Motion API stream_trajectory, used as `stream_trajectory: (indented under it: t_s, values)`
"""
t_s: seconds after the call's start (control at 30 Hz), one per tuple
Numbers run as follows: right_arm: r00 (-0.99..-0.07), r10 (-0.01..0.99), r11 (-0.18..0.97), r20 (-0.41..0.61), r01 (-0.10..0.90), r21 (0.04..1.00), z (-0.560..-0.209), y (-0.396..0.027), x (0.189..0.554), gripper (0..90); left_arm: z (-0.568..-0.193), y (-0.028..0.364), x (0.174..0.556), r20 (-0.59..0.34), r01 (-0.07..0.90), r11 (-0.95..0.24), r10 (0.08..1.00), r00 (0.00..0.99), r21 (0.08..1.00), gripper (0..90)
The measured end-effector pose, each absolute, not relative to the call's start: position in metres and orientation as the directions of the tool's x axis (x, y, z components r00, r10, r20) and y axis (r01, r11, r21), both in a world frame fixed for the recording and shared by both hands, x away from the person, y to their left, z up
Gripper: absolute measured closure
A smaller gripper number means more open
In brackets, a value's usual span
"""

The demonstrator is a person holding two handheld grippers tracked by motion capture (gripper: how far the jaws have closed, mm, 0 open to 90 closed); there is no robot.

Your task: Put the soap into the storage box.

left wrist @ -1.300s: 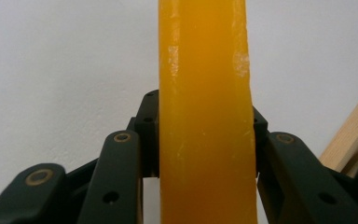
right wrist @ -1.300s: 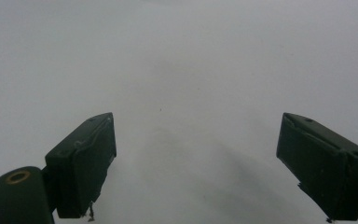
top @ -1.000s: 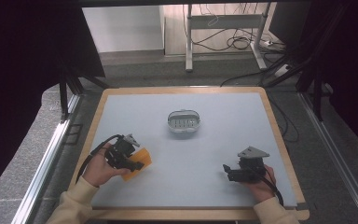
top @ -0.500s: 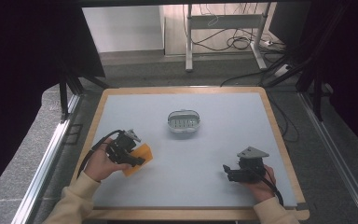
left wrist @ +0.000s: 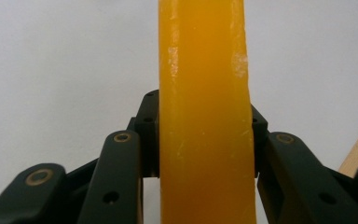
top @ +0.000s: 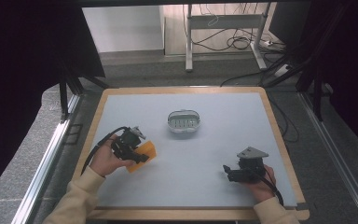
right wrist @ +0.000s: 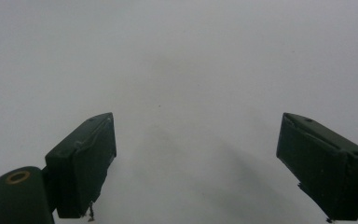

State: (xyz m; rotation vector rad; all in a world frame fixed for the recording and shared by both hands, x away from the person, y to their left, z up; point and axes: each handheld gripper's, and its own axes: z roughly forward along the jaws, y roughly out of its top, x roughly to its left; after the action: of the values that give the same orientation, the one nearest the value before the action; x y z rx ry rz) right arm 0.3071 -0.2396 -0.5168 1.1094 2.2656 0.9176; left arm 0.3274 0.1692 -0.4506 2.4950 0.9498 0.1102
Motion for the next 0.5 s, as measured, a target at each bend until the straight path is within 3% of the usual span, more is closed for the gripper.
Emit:
stream_trajectory:
  t_s: [0.5]
  values:
    - [-0.570, 0.814, 0.454, -0.107, 0.511, 0.730, -0.517, -0.240, 0.307, 12.5, -0.447, 0.157, 0.339, -0.073, 0.588, -0.666, 0.632, 0.772, 0.459, 61.5]
